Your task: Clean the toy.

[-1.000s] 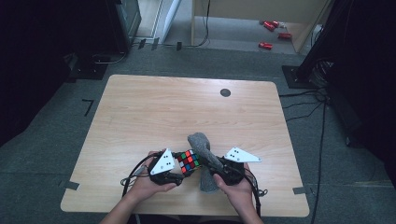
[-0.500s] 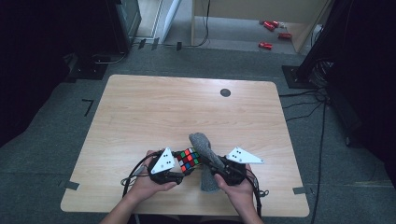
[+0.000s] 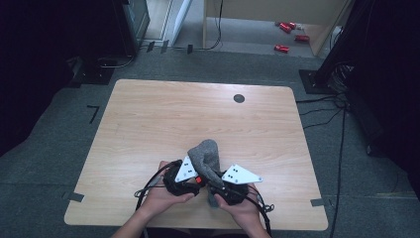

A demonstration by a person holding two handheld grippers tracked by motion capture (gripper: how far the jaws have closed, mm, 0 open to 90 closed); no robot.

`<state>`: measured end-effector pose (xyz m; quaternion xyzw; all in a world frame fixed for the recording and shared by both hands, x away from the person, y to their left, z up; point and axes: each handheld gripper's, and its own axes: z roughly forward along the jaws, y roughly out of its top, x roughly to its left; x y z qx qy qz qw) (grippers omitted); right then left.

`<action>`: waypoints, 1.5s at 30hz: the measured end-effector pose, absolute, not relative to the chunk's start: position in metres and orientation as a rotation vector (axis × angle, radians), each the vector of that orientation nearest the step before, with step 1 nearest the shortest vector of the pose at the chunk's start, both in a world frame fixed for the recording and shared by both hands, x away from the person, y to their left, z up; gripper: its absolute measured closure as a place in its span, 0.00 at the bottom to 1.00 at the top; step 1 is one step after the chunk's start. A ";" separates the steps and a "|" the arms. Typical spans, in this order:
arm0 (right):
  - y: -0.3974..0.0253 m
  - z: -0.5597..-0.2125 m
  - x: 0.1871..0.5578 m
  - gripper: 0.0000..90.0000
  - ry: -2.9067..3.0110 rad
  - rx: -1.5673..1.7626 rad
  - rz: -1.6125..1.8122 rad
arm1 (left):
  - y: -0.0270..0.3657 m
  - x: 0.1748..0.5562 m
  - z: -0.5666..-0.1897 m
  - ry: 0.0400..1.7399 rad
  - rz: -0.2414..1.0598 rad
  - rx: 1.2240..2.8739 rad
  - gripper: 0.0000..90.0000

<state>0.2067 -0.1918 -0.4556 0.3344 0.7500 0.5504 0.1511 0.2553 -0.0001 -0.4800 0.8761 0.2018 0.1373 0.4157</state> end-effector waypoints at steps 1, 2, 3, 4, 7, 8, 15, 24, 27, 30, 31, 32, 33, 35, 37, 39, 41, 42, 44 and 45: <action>-0.188 -0.457 0.206 0.83 2.169 0.938 1.559 | 0.000 0.255 -0.480 0.506 0.345 2.200 0.39; -0.185 -0.459 0.205 0.83 2.186 0.917 1.540 | 0.000 0.255 -0.479 0.502 0.347 2.205 0.39; -0.182 -0.460 0.204 0.83 2.203 0.898 1.523 | 0.000 0.254 -0.478 0.491 0.360 2.212 0.39; -0.179 -0.461 0.204 0.83 2.212 0.884 1.513 | -0.001 0.252 -0.478 0.474 0.385 2.214 0.39; -0.181 -0.460 0.206 0.85 2.205 0.890 1.525 | -0.001 0.251 -0.475 0.469 0.385 2.202 0.39; -0.184 -0.458 0.208 0.85 2.192 0.904 1.546 | -0.001 0.252 -0.475 0.473 0.378 2.202 0.39; -0.184 -0.459 0.207 0.84 2.172 0.918 1.510 | -0.003 0.251 -0.475 0.478 0.394 2.225 0.39; -0.197 -0.451 0.211 0.85 2.109 0.990 1.593 | 0.001 0.250 -0.474 0.451 0.382 2.183 0.39; -0.207 -0.446 0.213 0.85 2.059 1.023 1.616 | 0.004 0.249 -0.475 0.421 0.388 2.115 0.39; -0.217 -0.445 0.218 0.83 2.024 1.098 1.704 | 0.009 0.250 -0.475 0.391 0.358 2.032 0.39; -0.219 -0.445 0.218 0.83 2.019 1.104 1.730 | 0.009 0.250 -0.477 0.386 0.377 2.027 0.39; -0.220 -0.445 0.218 0.84 2.006 1.109 1.725 | 0.009 0.251 -0.478 0.386 0.382 2.028 0.39; -0.222 -0.445 0.218 0.84 1.988 1.116 1.719 | 0.010 0.252 -0.479 0.393 0.381 2.036 0.39; -0.229 -0.447 0.222 0.84 1.943 1.185 1.754 | 0.012 0.255 -0.482 0.423 0.405 2.069 0.39; -0.239 -0.453 0.227 0.84 1.915 1.279 1.698 | 0.016 0.258 -0.484 0.452 0.421 2.089 0.39; -0.249 -0.464 0.235 0.84 1.931 1.333 1.550 | 0.022 0.260 -0.484 0.474 0.413 2.081 0.39; -0.259 -0.481 0.245 0.82 2.028 1.417 1.396 | 0.026 0.261 -0.482 0.478 0.415 2.071 0.39; -0.265 -0.488 0.248 0.81 2.049 1.466 1.389 | 0.027 0.262 -0.482 0.478 0.416 2.068 0.39; -0.271 -0.495 0.251 0.74 2.072 1.488 1.352 | 0.028 0.263 -0.482 0.479 0.416 2.066 0.39; -0.273 -0.498 0.252 0.63 2.103 1.441 1.337 | 0.028 0.263 -0.482 0.478 0.417 2.068 0.39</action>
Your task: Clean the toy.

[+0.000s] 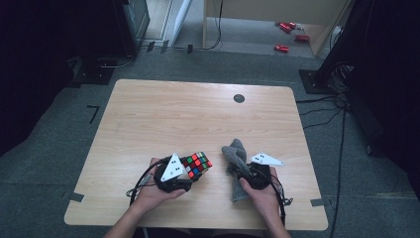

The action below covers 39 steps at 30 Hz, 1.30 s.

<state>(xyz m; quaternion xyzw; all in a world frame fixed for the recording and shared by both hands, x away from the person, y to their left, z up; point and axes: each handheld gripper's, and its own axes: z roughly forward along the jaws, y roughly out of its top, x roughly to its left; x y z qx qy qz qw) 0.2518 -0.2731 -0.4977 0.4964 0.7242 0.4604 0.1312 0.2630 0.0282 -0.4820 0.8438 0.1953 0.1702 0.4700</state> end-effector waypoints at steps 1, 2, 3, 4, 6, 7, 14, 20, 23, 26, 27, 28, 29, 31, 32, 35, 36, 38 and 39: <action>-0.273 -0.498 0.252 0.52 2.132 1.387 1.353 | 0.029 0.264 -0.482 0.478 0.420 2.071 0.39; -0.274 -0.497 0.251 0.41 2.194 1.302 1.369 | 0.029 0.264 -0.482 0.479 0.419 2.071 0.39; -0.274 -0.495 0.250 0.36 2.225 1.268 1.360 | 0.030 0.264 -0.482 0.481 0.419 2.069 0.39; -0.275 -0.491 0.248 0.31 2.236 1.239 1.354 | 0.031 0.265 -0.482 0.486 0.420 2.066 0.39; -0.282 -0.481 0.246 0.22 2.225 1.218 1.394 | 0.034 0.266 -0.481 0.495 0.421 2.058 0.39; -0.286 -0.475 0.245 0.20 2.222 1.212 1.419 | 0.035 0.266 -0.480 0.500 0.420 2.053 0.39; -0.295 -0.462 0.243 0.43 2.164 1.138 1.423 | 0.035 0.267 -0.480 0.505 0.422 2.059 0.39; -0.280 -0.492 0.249 0.60 2.308 1.165 1.282 | 0.036 0.267 -0.480 0.509 0.422 2.057 0.39; -0.267 -0.503 0.247 0.54 2.284 1.147 1.206 | 0.036 0.268 -0.481 0.516 0.422 2.057 0.39; -0.251 -0.508 0.246 0.48 2.245 1.125 1.152 | 0.036 0.268 -0.481 0.517 0.424 2.059 0.39; -0.247 -0.510 0.247 0.45 2.233 1.138 1.143 | 0.036 0.268 -0.481 0.517 0.424 2.057 0.39; -0.243 -0.512 0.248 0.42 2.225 1.157 1.130 | 0.036 0.268 -0.480 0.519 0.424 2.055 0.39; -0.239 -0.514 0.249 0.40 2.221 1.176 1.124 | 0.037 0.268 -0.480 0.522 0.426 2.054 0.39; -0.235 -0.513 0.249 0.34 2.214 1.172 1.148 | 0.038 0.268 -0.480 0.525 0.426 2.051 0.39; -0.234 -0.511 0.248 0.32 2.210 1.160 1.164 | 0.038 0.269 -0.479 0.527 0.427 2.049 0.39; -0.239 -0.497 0.245 0.27 2.169 1.120 1.255 | 0.039 0.269 -0.479 0.531 0.425 2.045 0.39; -0.243 -0.493 0.245 0.24 2.148 1.110 1.288 | 0.039 0.269 -0.479 0.530 0.425 2.046 0.39; -0.247 -0.488 0.247 0.17 2.121 1.099 1.334 | 0.039 0.269 -0.479 0.529 0.421 2.048 0.39; -0.247 -0.488 0.249 0.14 2.125 1.096 1.325 | 0.038 0.269 -0.479 0.527 0.415 2.049 0.39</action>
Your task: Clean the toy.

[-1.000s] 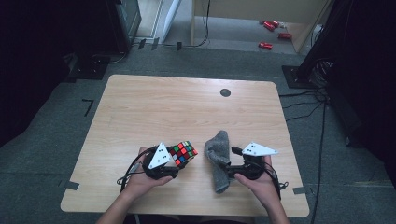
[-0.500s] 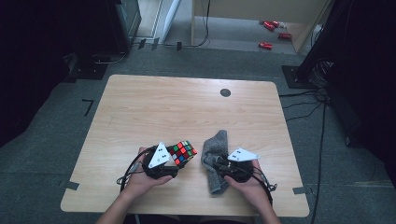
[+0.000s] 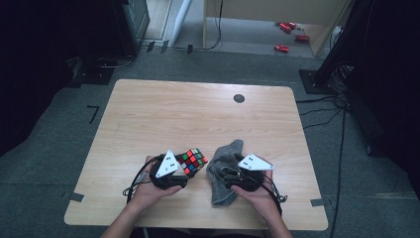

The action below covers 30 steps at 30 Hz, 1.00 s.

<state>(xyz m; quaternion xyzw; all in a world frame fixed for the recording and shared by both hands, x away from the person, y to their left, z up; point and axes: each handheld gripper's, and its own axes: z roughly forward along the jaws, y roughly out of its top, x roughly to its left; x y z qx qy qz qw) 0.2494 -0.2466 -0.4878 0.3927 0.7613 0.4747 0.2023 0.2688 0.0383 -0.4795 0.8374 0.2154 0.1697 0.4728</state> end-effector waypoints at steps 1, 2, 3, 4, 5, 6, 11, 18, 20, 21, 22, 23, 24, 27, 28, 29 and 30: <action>-0.244 -0.491 0.254 0.11 2.155 1.088 1.297 | 0.038 0.269 -0.480 0.526 0.411 2.049 0.39; -0.242 -0.494 0.258 0.07 2.174 1.090 1.275 | 0.038 0.268 -0.480 0.525 0.408 2.049 0.39; -0.240 -0.498 0.262 0.05 2.189 1.102 1.251 | 0.037 0.268 -0.480 0.523 0.407 2.050 0.39; -0.239 -0.503 0.266 0.04 2.208 1.130 1.213 | 0.037 0.268 -0.479 0.519 0.407 2.052 0.39; -0.237 -0.509 0.270 0.05 2.218 1.159 1.174 | 0.036 0.267 -0.479 0.516 0.406 2.050 0.39; -0.235 -0.513 0.272 0.06 2.214 1.175 1.132 | 0.036 0.267 -0.479 0.514 0.404 2.049 0.39; -0.229 -0.522 0.274 0.06 2.263 1.190 1.038 | 0.035 0.267 -0.481 0.509 0.401 2.054 0.39; -0.232 -0.523 0.274 0.29 2.291 1.189 1.061 | 0.035 0.266 -0.480 0.496 0.393 2.046 0.39; -0.235 -0.522 0.271 0.47 2.278 1.179 1.086 | 0.035 0.265 -0.480 0.497 0.385 2.043 0.39; -0.237 -0.522 0.270 0.54 2.271 1.183 1.091 | 0.035 0.265 -0.480 0.496 0.386 2.044 0.39; -0.238 -0.522 0.270 0.58 2.263 1.189 1.094 | 0.035 0.265 -0.480 0.494 0.386 2.046 0.39; -0.238 -0.522 0.269 0.62 2.257 1.190 1.094 | 0.035 0.265 -0.480 0.493 0.385 2.046 0.39; -0.238 -0.522 0.268 0.65 2.247 1.205 1.094 | 0.034 0.265 -0.480 0.491 0.385 2.045 0.39; -0.239 -0.521 0.265 0.75 2.201 1.222 1.092 | 0.034 0.265 -0.481 0.488 0.386 2.047 0.39; -0.240 -0.519 0.264 0.76 2.188 1.221 1.099 | 0.034 0.265 -0.481 0.486 0.390 2.049 0.39; -0.240 -0.514 0.261 0.76 2.167 1.211 1.125 | 0.034 0.265 -0.481 0.486 0.391 2.051 0.39; -0.241 -0.510 0.259 0.76 2.152 1.206 1.161 | 0.034 0.266 -0.481 0.487 0.390 2.051 0.39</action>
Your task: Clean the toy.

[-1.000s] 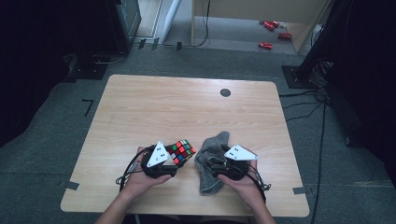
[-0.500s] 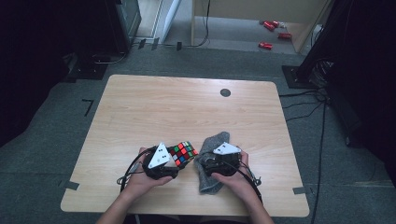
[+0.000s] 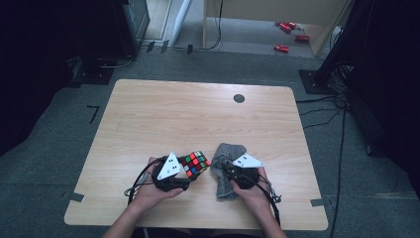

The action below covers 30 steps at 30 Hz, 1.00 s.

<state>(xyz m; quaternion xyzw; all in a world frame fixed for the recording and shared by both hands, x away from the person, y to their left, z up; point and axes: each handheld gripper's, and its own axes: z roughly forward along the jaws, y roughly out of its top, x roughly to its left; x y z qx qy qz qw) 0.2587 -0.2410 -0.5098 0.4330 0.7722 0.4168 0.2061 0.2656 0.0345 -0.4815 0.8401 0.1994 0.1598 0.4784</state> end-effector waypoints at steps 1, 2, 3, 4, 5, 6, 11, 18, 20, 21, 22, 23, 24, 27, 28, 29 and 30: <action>-0.242 -0.503 0.256 0.77 2.131 1.199 1.221 | 0.034 0.266 -0.482 0.487 0.388 2.051 0.39; -0.242 -0.494 0.253 0.77 2.112 1.186 1.276 | 0.034 0.266 -0.482 0.485 0.385 2.051 0.39; -0.241 -0.485 0.249 0.77 2.092 1.169 1.318 | 0.033 0.266 -0.483 0.481 0.382 2.051 0.39; -0.240 -0.477 0.246 0.77 2.080 1.151 1.361 | 0.033 0.265 -0.483 0.476 0.378 2.051 0.39; -0.238 -0.469 0.242 0.77 2.070 1.129 1.416 | 0.032 0.264 -0.483 0.469 0.373 2.048 0.39; -0.236 -0.463 0.239 0.77 2.066 1.106 1.475 | 0.031 0.264 -0.483 0.459 0.369 2.052 0.39; -0.223 -0.450 0.229 0.77 2.070 1.044 1.618 | 0.025 0.257 -0.482 0.407 0.375 2.055 0.39; -0.231 -0.466 0.235 0.77 2.056 1.154 1.595 | 0.026 0.256 -0.478 0.402 0.377 2.026 0.39; -0.231 -0.464 0.234 0.77 2.064 1.159 1.584 | 0.024 0.256 -0.480 0.410 0.375 2.035 0.39; -0.230 -0.462 0.233 0.77 2.065 1.147 1.585 | 0.023 0.256 -0.481 0.411 0.376 2.047 0.39; -0.229 -0.459 0.231 0.76 2.064 1.127 1.602 | 0.021 0.256 -0.483 0.409 0.382 2.059 0.39; -0.226 -0.455 0.228 0.76 2.063 1.105 1.617 | 0.019 0.254 -0.483 0.397 0.387 2.071 0.39; -0.223 -0.451 0.226 0.76 2.060 1.078 1.610 | 0.018 0.253 -0.483 0.387 0.383 2.065 0.39; -0.221 -0.447 0.224 0.76 2.043 1.042 1.607 | 0.018 0.250 -0.479 0.379 0.381 2.035 0.39; -0.224 -0.448 0.225 0.76 2.039 1.054 1.603 | 0.020 0.250 -0.477 0.381 0.375 2.019 0.39; -0.227 -0.450 0.228 0.76 2.038 1.078 1.588 | 0.022 0.251 -0.475 0.387 0.361 1.997 0.39; -0.230 -0.453 0.230 0.76 2.035 1.103 1.573 | 0.024 0.251 -0.473 0.397 0.352 1.982 0.39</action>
